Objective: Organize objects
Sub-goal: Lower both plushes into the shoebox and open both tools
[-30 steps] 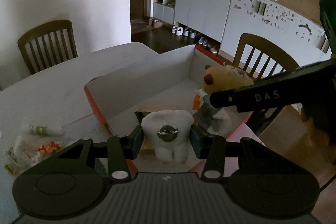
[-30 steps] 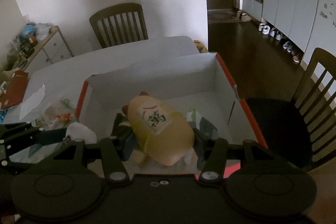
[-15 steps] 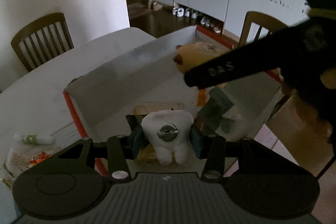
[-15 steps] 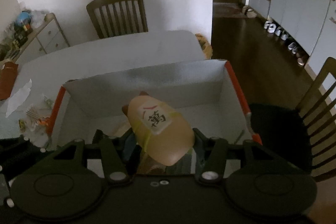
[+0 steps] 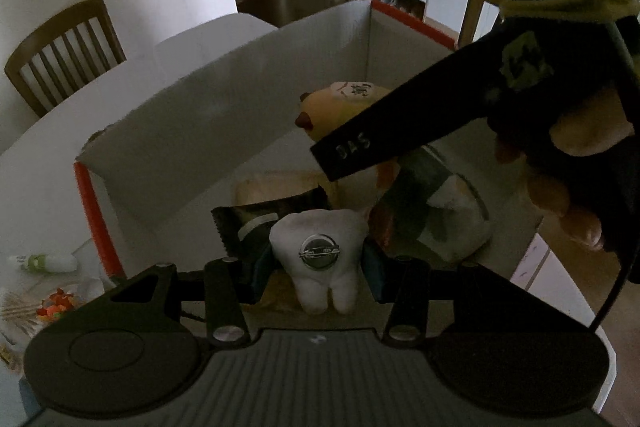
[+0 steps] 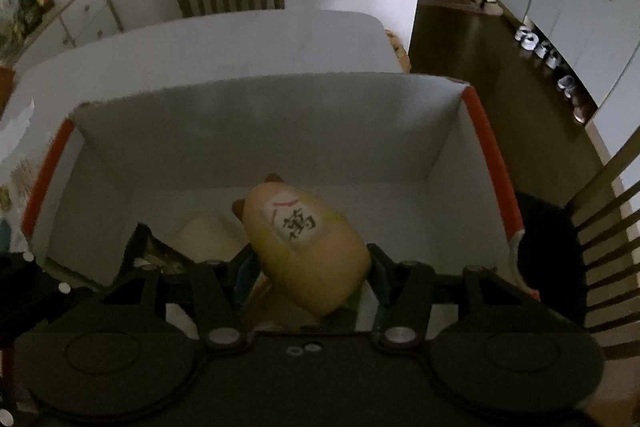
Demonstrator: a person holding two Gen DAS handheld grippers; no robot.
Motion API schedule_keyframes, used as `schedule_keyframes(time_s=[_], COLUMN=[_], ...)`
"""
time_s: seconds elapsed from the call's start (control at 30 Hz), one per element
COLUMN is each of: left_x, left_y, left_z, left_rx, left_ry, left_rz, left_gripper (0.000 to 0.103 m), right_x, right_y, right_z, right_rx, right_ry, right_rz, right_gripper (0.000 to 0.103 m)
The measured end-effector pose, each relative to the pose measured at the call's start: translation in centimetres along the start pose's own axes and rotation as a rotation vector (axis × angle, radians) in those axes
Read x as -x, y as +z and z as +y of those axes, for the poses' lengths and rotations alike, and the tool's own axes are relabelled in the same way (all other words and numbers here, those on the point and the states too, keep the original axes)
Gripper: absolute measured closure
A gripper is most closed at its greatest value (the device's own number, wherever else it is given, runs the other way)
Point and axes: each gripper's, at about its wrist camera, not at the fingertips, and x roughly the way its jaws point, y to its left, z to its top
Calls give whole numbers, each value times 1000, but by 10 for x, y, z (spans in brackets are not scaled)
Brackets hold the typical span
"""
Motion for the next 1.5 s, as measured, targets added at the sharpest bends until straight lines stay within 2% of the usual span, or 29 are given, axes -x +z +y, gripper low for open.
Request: schedule_keyframes(time_s=[0.27, 0.47, 0.7, 0.73, 0.8, 0.87, 1.37, 1.5], left_x=[-13, -19, -19, -18, -14, -10, 45, 57], left_y=[3, 1, 1, 1, 0, 0, -16, -16], left_z=[-1, 0, -2, -2, -3, 2, 8, 21], left_rx=[-10, 0, 0, 1, 23, 57, 125, 145], left_ry=[-6, -3, 37, 41, 53, 36, -1, -16], left_rz=[44, 72, 71, 69, 62, 45, -72, -101], left_gripper=[56, 55, 50, 48, 35, 30, 30, 30], right_x=[-8, -4, 14, 17, 22, 28, 79, 92], right_y=[-4, -8, -11, -11, -11, -12, -17, -22], right_z=[-2, -11, -22, -23, -26, -26, -17, -7], right_rx=[-7, -27, -53, -56, -56, -55, -25, -11], right_ry=[10, 20, 51, 58, 65, 75, 128, 134], right_rz=[14, 7, -29, -32, -42, -50, -131, -151], right_gripper=[49, 46, 39, 39, 39, 39, 35, 35])
